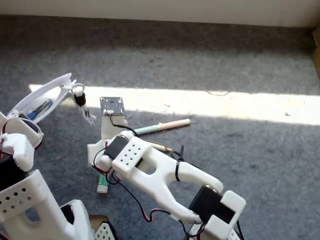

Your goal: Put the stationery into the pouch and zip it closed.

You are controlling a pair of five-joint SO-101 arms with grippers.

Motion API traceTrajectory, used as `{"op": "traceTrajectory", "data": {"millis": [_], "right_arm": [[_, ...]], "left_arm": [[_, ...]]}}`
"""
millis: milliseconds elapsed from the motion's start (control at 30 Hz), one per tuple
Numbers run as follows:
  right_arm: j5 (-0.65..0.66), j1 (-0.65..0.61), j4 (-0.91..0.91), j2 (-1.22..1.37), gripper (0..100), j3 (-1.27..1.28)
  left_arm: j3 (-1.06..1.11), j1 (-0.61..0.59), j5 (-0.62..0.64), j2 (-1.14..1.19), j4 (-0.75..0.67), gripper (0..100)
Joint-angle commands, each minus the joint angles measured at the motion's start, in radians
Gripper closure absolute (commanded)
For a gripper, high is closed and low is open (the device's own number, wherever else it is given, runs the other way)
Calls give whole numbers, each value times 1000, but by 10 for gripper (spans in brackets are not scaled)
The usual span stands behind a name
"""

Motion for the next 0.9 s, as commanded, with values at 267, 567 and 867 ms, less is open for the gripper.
{"op": "traceTrajectory", "data": {"millis": [267, 567, 867], "right_arm": [[-9, -7, 5, 67, 882, -91], [-9, 16, 1, 148, 882, -136], [-3, 13, 4, 211, 882, -156]], "left_arm": [[-10, -8, 12, -22, -23, 993], [-10, -8, 12, -22, -23, 993], [-10, -8, 12, -22, -23, 993]]}}
